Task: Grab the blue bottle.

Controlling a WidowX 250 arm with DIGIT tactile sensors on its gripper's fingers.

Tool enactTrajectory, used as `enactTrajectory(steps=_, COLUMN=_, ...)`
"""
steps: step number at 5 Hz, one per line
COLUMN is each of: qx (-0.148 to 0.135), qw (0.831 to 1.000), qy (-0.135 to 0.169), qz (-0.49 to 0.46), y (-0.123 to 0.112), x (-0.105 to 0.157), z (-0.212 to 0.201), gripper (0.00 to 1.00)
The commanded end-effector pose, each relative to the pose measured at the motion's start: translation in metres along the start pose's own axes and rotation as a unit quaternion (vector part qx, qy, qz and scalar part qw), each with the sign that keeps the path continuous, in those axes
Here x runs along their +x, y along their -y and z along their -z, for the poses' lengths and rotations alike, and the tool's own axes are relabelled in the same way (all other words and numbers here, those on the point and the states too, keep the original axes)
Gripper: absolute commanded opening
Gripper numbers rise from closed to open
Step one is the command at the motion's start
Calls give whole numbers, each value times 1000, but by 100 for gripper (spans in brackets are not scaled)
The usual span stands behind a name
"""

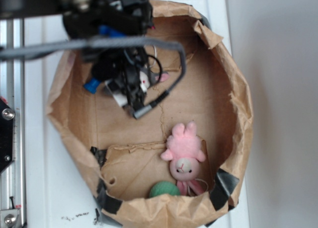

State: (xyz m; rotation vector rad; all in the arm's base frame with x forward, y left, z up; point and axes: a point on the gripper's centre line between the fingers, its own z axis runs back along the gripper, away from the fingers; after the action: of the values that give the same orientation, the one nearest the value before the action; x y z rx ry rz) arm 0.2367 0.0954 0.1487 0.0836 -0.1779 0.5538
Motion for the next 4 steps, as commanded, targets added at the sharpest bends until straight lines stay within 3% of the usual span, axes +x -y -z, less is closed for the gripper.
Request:
enactTrajectory(steps=1, qx=1, qw=1000, qy=17, qz=-4, y=-13, x=6, z=-12, gripper=100)
enactTrajectory(steps=3, qx=1, qw=1000, qy=17, qz=-4, y=-13, x=6, z=-12, gripper=100)
enactTrajectory(steps=4, qx=18, qw=999, qy=30, qz=-4, y=4, x=5, z=21, gripper=100)
